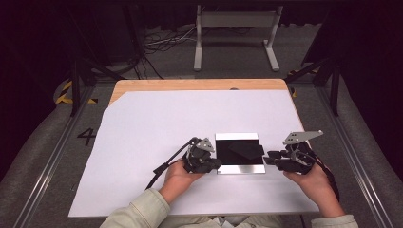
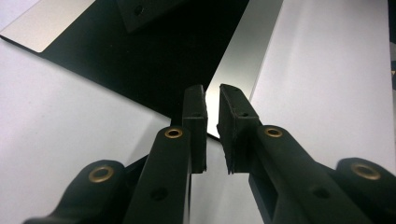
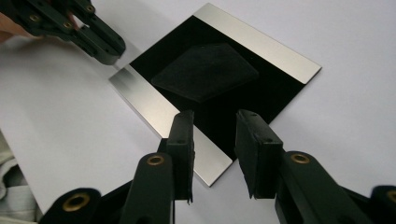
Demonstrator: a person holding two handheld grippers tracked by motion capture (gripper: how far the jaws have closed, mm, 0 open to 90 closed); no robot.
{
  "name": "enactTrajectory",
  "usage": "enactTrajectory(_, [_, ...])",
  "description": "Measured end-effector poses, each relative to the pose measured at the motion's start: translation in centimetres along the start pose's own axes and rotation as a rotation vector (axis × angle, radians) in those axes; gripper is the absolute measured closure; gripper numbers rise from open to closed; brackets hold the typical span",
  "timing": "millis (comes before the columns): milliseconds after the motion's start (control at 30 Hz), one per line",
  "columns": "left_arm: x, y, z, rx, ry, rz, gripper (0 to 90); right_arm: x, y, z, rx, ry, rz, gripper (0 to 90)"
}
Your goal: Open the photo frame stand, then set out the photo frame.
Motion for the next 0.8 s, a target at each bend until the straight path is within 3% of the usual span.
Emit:
enactTrajectory(233, [0.1, -0.4, -0.2, 0.007, 0.008, 0.017, 80.5, 0.4, -0.8, 0.1, 0.01, 0.032, -0.002, 65.3])
enactTrajectory(400, [0.1, -0.8, -0.3, 0.007, 0.012, 0.025, 79.9, 0.7, -1.1, 0.1, 0.009, 0.092, -0.001, 65.9])
enactTrajectory(800, [-0.2, -1.5, -0.7, 0.015, 0.006, 0.039, 76.8, 1.6, -1.6, 0.9, 0.034, 0.172, 0.003, 64.1])
Point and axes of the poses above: each handheld gripper's, and its own axes: y roughly forward along the jaws, z roughly out of its top, x roughly to its right, the point moved 3 cm from there along y, roughly forward along the jaws, and after that the axes turned 2 degrees about y, right-handed, at the moved point
